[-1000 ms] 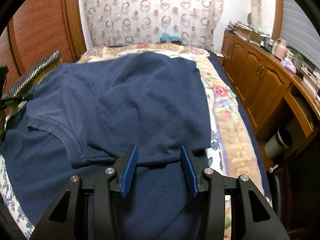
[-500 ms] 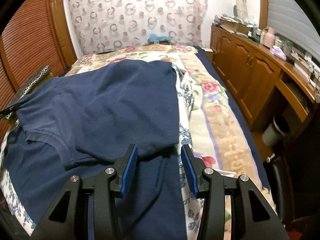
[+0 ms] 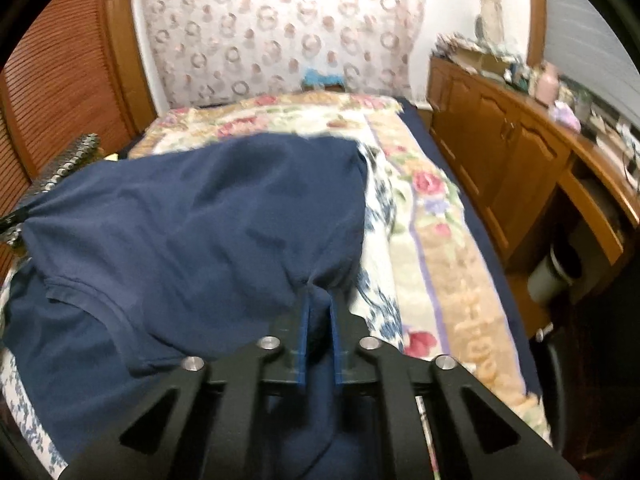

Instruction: Fold small clothes

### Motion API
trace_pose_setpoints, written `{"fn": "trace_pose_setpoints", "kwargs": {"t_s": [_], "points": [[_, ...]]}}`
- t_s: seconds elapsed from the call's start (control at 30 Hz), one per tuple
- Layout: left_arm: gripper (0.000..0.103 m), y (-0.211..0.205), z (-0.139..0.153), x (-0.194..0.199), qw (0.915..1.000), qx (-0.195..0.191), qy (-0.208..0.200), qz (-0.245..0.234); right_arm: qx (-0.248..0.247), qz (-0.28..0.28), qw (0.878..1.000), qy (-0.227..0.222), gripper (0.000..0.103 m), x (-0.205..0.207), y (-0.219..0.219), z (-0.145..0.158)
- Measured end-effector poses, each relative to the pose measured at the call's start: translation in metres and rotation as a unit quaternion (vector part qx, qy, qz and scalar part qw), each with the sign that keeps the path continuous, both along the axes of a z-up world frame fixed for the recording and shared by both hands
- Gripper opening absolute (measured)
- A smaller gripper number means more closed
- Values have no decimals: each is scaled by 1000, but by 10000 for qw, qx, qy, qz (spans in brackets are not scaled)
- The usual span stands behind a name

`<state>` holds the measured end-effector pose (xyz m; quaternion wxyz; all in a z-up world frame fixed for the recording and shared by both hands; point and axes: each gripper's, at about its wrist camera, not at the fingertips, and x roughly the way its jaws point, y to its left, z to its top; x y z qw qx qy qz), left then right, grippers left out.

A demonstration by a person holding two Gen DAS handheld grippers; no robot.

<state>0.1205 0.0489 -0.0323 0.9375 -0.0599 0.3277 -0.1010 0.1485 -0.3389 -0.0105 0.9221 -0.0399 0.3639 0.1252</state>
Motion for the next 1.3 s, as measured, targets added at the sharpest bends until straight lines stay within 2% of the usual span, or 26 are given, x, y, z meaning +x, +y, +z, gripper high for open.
{"fn": "trace_pose_setpoints", "kwargs": {"t_s": [0.13,0.3,0.57,0.83,0.93,1.03,1.2,1.3], "points": [[3,-1,18,-20,9992,47,-390,-76,-250,134,9985,-465,7,-25,8,17],[3,8,36,-37,9983,-21,-581,-47,-55,205,9954,-937,7,-55,2,41],[3,19,52,-68,9972,-27,-740,-57,118,372,9919,-1206,7,-109,-13,52],[3,24,50,-104,9969,-74,-766,-149,-28,416,9923,-1167,7,-144,-30,46],[3,23,47,-114,9971,57,-736,-177,78,457,9929,-1097,7,-155,-34,52],[3,24,33,-116,9983,190,-537,-115,101,467,9938,-1002,7,-157,-37,56],[3,25,-6,-113,9996,275,36,-77,-21,587,9972,-459,7,-151,-32,29],[8,24,-14,-117,9993,373,57,34,-136,633,9976,-250,7,-146,-27,15]]}}
